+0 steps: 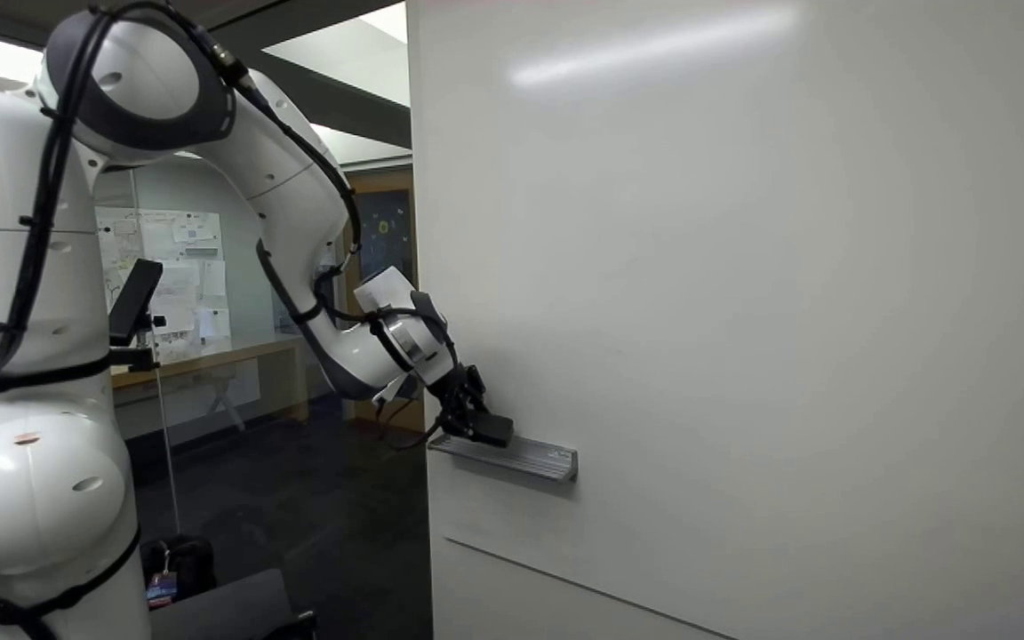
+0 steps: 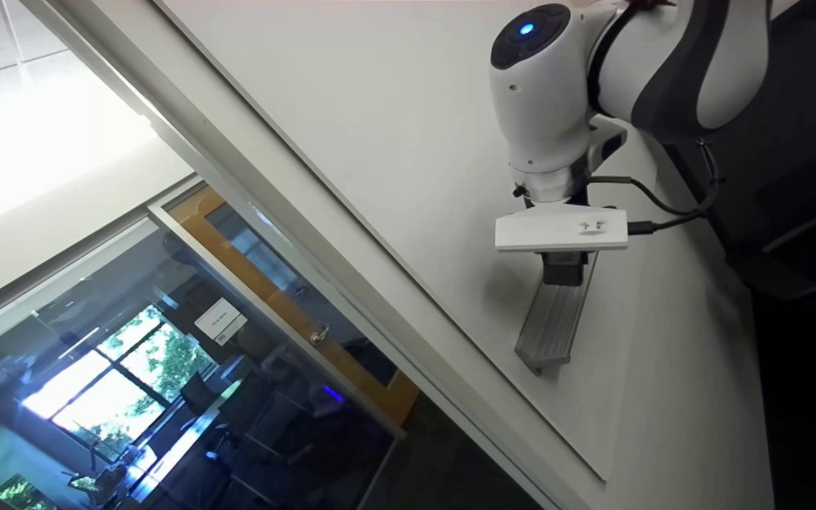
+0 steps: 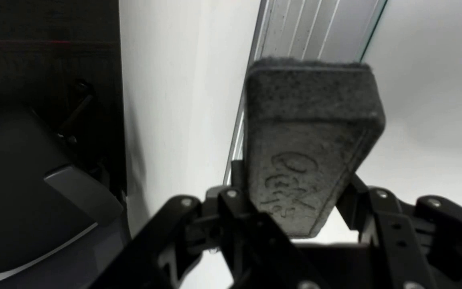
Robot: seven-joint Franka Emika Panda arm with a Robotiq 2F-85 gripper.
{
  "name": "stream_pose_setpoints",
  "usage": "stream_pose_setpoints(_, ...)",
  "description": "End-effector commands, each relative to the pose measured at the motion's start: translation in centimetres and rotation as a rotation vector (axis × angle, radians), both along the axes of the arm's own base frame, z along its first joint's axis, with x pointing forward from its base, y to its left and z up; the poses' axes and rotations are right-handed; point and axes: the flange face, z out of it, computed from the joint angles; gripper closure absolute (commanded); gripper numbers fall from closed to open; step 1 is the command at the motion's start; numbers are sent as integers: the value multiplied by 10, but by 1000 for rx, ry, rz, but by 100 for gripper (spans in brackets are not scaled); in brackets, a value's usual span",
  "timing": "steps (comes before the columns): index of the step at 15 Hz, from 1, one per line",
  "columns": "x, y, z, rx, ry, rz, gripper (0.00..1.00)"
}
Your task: Remove the black eraser from the whiteboard tray and wipe the board with the eraser, put the eraser back on the tray
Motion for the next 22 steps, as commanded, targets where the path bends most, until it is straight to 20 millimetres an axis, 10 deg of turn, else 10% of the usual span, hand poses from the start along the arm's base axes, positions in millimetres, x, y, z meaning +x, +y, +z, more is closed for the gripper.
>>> stream_pose_setpoints(1, 9, 7, -7, -9, -40, -61, 70)
stream_pose_setpoints(5, 12, 13, -28, -17, -58, -108, 70)
stream_pose_setpoints(11, 44, 12, 5, 1, -103, -149, 70)
stream_pose_setpoints(17, 44, 10, -8, -15, -83, -152, 70)
stream_pose_setpoints(19, 43, 11, -10, -17, -79, -148, 19)
stream_pose_setpoints(22, 41, 11, -10, -17, -77, -147, 1)
